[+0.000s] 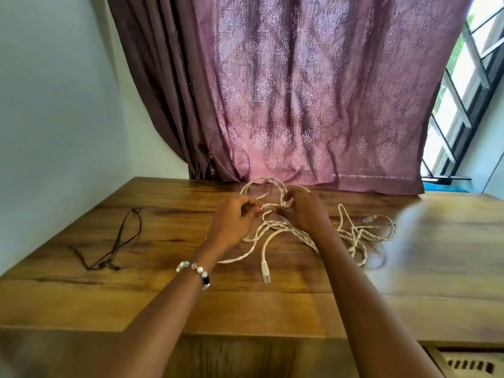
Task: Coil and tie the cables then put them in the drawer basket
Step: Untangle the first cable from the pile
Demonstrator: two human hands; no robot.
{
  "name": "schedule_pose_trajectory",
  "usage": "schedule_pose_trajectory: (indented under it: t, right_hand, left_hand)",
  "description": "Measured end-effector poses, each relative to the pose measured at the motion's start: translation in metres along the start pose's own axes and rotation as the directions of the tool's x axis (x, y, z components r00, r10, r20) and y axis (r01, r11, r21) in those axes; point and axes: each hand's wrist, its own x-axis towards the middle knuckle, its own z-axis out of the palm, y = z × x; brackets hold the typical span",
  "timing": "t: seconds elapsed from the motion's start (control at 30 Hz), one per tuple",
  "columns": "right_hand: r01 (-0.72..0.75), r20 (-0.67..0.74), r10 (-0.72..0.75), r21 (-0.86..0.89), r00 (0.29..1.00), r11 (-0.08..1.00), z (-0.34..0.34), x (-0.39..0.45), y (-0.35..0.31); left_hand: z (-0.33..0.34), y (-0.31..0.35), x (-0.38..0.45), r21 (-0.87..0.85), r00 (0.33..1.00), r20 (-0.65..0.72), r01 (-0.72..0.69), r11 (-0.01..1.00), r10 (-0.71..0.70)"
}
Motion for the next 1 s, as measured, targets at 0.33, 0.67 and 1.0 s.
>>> schedule_pose_trajectory:
  t: [0.33, 0.67, 1.0]
  right_hand:
    - [-0.235, -0.034, 0.232, -0.172, 0.972, 0.957, 0.011, 0.059, 0.000]
    - [0.274, -0.506, -0.158, 0.162, 0.848, 0.948, 0.030, 0.086, 0.026]
    - [0.337, -0.500, -0.337, -0.094, 0.798, 0.937, 0.037, 0.069, 0.035]
  left_hand:
    - [0.011, -0.048, 0.061, 0.047, 0.996, -0.085, 0.035, 0.998, -0.031]
    - [-0.005, -0.102, 0.069, -0.149, 0.983, -0.183, -0.003, 0.989, -0.025]
    - [-0.027, -0.056, 0.061, -0.780, 0.966, 0.089, 0.219, 0.586, -0.243]
